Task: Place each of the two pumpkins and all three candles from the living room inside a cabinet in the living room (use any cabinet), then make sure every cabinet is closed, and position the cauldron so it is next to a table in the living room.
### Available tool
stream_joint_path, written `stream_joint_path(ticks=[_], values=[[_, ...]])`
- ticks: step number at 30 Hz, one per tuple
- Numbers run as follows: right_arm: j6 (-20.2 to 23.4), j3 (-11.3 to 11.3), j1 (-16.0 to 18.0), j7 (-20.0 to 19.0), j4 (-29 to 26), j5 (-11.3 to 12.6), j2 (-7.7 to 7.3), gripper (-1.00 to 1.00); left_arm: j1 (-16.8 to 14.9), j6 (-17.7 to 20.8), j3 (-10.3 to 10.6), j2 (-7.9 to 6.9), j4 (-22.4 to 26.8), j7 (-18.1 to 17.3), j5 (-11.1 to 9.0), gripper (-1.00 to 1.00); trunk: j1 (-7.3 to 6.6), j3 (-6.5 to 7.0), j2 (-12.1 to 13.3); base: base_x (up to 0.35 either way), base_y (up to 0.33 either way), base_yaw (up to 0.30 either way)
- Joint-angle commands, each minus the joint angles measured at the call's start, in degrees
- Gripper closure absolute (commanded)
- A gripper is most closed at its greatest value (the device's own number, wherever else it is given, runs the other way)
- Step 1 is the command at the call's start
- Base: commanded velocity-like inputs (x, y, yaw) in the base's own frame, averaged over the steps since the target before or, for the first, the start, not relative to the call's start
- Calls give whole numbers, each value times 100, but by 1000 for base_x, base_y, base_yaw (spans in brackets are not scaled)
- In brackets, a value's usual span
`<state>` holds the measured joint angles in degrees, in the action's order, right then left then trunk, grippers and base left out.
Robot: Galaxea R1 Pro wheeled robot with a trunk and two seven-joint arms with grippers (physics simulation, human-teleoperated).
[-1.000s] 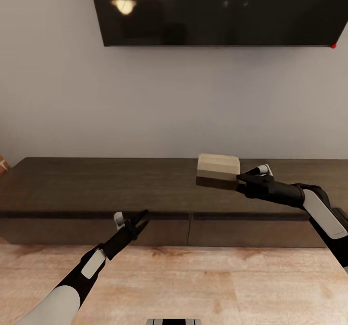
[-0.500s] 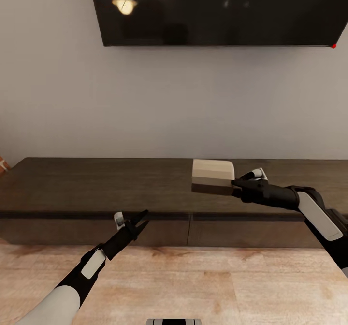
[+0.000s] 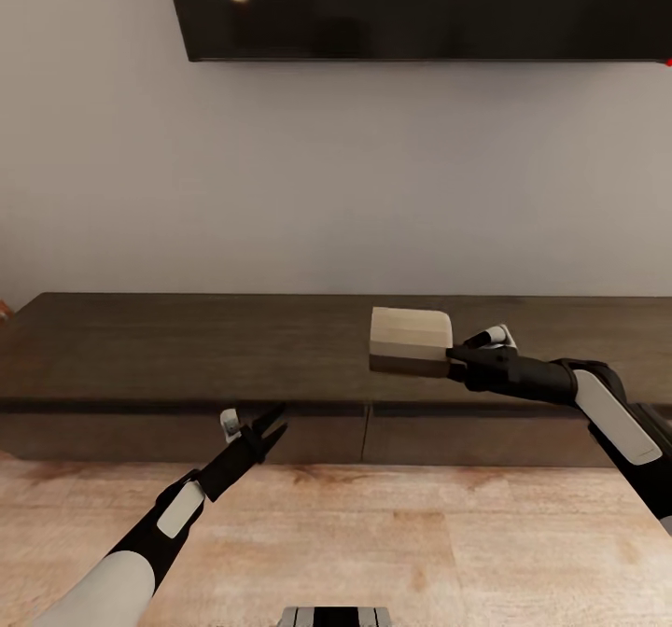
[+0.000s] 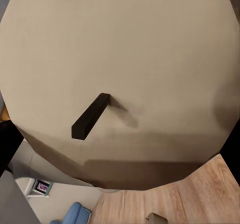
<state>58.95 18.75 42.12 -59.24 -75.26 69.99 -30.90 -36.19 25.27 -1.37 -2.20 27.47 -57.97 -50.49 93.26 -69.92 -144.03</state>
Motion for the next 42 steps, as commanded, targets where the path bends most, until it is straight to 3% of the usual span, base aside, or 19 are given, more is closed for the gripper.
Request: stream_joint_path(ticks=[1, 14, 37, 42], values=[[28, 12, 6, -17, 3, 29, -4, 100, -3, 57, -4, 0, -1, -11, -31, -100, 1, -27, -4, 0, 0, 0], [28, 14, 6, -17, 3, 31, -4, 100, -3, 57, -4, -3, 3, -29, -31, -100, 35, -315, -21, 0, 0, 0], [28, 23, 6, -17, -6, 32, -4, 100, -2, 58, -4, -8, 3, -73, -40, -100, 35, -315, -21, 0, 0, 0], [28, 23, 6, -17, -6, 29, -4, 100, -3, 57, -4, -18, 4, -74, -40, -100, 45, -404, -26, 0, 0, 0]])
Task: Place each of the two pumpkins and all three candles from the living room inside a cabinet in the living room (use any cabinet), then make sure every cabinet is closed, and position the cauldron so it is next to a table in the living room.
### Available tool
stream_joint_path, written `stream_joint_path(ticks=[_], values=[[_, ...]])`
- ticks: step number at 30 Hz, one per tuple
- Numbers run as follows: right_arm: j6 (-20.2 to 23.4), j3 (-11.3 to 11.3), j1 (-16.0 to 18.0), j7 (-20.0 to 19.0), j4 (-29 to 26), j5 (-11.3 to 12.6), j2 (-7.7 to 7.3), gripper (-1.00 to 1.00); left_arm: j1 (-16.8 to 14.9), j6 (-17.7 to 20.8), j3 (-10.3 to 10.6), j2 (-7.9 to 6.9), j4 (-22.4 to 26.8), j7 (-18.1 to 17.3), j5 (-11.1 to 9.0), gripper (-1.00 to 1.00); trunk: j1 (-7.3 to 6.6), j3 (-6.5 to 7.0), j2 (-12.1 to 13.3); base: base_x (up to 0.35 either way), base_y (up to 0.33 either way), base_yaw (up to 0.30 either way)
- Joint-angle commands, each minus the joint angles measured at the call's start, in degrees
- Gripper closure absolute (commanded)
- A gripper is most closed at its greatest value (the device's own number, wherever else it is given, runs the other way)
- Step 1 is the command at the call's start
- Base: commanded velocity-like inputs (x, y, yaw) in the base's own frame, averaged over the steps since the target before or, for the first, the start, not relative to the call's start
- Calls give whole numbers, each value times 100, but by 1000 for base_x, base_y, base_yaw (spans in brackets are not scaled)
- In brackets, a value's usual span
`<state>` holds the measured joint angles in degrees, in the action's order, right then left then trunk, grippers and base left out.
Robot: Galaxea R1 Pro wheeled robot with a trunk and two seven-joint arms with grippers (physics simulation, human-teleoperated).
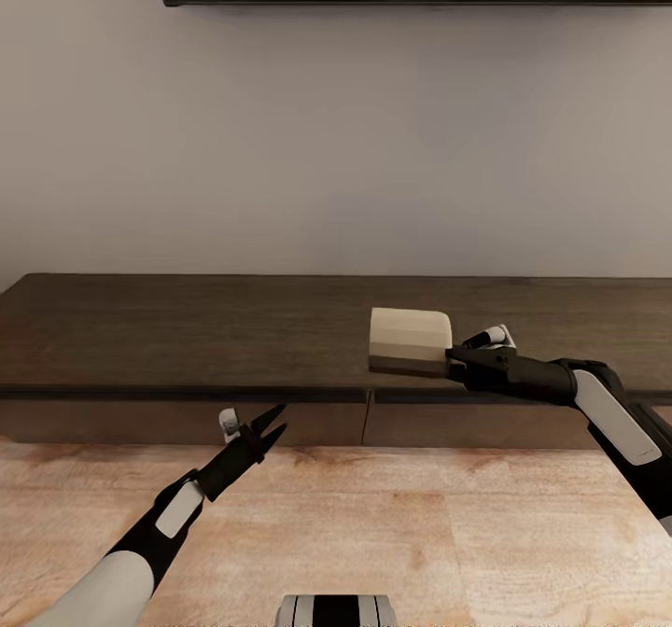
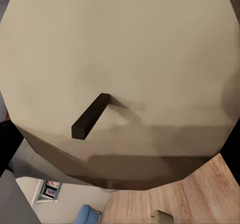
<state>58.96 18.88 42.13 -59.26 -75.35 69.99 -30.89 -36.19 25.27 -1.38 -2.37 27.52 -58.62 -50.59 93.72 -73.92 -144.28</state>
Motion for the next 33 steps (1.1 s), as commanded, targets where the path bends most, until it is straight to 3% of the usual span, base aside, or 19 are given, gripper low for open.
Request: stream_joint_path(ticks=[1, 17, 28, 33], values=[[28, 15, 6, -16, 3, 29, -4, 100, -2, 57, -3, -17, -2, -9, -30, -100, -1, -4, -2, 0, 0, 0], [28, 19, 6, -16, 0, 31, -4, 100, -2, 57, -3, -43, -2, -8, -30, -100, -1, -4, -2, 17, -5, 0], [28, 183, 6, -16, -6, 31, -4, 100, -2, 49, -6, -44, -3, -1, -30, -100, -1, -4, -2, 111, -44, 0], [28, 186, 6, -16, -6, 32, -4, 100, -2, 48, -154, -44, -6, -1, -23, -100, -1, -4, -2, 3, -1, 0]])
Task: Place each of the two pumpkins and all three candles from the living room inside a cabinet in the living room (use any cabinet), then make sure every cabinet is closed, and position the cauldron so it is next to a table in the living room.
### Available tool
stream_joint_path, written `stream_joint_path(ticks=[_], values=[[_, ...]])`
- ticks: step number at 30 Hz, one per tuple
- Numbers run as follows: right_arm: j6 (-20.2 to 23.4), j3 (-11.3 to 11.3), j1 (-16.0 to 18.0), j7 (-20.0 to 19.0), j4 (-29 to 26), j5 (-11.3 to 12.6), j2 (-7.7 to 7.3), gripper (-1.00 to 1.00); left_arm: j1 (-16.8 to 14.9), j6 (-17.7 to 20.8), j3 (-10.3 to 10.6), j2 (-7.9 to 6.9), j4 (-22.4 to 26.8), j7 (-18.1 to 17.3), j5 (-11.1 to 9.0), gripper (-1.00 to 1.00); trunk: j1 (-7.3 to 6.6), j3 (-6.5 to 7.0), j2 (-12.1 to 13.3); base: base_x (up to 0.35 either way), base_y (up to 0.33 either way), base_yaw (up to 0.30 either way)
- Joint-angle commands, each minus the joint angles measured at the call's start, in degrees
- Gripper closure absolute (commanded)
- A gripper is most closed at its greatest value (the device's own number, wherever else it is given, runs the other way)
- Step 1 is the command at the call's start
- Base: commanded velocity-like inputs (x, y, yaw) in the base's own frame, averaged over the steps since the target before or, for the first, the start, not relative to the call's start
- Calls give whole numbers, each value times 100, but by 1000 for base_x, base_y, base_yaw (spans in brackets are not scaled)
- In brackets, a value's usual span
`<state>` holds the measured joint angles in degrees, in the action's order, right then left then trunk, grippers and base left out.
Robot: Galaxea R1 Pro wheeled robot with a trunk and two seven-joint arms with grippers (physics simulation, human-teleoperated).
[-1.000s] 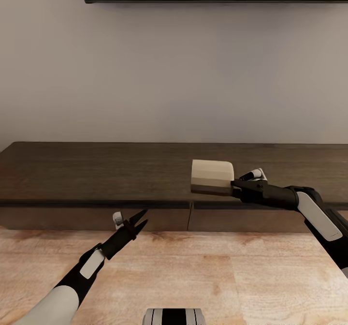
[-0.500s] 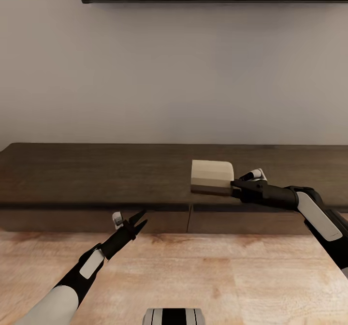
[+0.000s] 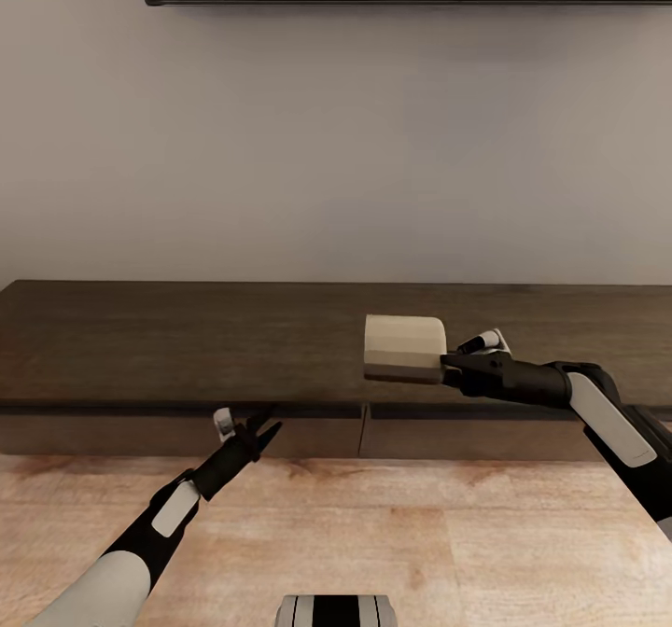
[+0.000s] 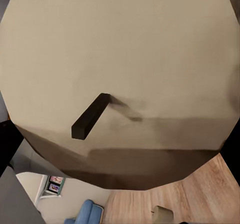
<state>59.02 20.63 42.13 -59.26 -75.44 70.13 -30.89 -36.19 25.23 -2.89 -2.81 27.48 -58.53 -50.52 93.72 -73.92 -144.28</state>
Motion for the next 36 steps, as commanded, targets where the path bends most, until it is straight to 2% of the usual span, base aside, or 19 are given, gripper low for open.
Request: stream_joint_path(ticks=[1, 3, 9, 36], values=[[22, 11, 6, -15, 3, 16, -5, 100, -2, 52, -18, 0, 0, -10, -29, -100, -1, -4, -2, 0, 0, 0], [22, 11, 6, -15, 3, 17, -5, 100, -2, 52, -28, 0, 1, -10, -28, -100, -1, -4, -2, 0, 0, 0], [22, 19, 6, -15, 3, 18, -5, 100, -2, 52, -44, 0, 3, -10, -28, -100, 14, -137, -10, 0, 0, 0], [22, 38, 6, -15, 3, 17, -4, 100, -2, 53, -45, 6, 5, -1, -28, -100, 14, -137, -10, 0, 0, 0]])
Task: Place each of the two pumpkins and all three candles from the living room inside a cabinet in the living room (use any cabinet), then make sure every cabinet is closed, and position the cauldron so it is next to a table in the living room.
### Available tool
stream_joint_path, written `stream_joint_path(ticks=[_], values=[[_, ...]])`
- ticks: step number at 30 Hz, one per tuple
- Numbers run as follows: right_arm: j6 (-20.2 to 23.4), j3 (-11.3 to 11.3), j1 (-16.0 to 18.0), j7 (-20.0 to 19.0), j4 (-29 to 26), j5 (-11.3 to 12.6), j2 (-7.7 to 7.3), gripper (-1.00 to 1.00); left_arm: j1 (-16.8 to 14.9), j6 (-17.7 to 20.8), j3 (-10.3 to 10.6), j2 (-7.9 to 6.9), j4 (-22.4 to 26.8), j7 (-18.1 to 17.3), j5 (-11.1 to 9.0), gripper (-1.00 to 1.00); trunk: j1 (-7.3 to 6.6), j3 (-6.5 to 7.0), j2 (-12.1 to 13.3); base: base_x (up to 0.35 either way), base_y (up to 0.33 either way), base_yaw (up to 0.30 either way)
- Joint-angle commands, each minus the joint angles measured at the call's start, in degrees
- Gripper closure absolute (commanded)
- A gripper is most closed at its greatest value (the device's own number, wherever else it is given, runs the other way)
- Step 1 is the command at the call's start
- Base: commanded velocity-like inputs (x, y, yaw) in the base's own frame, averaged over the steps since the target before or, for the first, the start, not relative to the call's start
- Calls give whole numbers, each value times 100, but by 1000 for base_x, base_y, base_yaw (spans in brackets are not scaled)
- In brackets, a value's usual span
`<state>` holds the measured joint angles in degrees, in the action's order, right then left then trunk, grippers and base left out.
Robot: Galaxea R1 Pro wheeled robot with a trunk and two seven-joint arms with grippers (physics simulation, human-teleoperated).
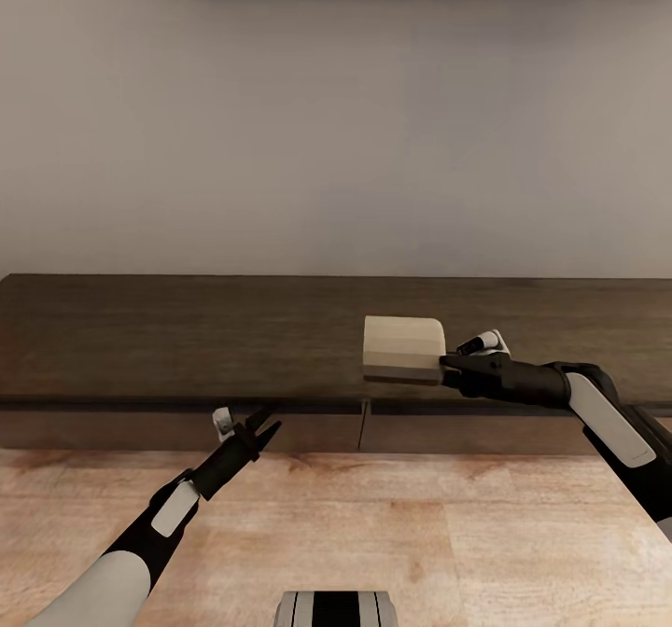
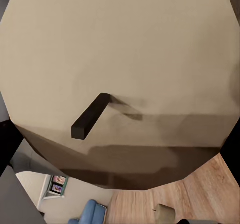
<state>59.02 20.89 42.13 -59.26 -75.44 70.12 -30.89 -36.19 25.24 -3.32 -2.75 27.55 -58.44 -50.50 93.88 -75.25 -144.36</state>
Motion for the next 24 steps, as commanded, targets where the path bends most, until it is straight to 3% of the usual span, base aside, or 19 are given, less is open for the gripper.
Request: stream_joint_path(ticks=[1, 24], values=[[22, 11, 6, -16, 3, 18, -5, 100, -2, 52, -2, 0, -2, -10, -30, -100, -1, -4, -2, 16, 0, 0], [22, 11, 6, -16, -4, 17, -5, 100, 4, 48, -19, 1, -4, 60, -29, -100, -1, -4, -2, 19, -6, 0]])
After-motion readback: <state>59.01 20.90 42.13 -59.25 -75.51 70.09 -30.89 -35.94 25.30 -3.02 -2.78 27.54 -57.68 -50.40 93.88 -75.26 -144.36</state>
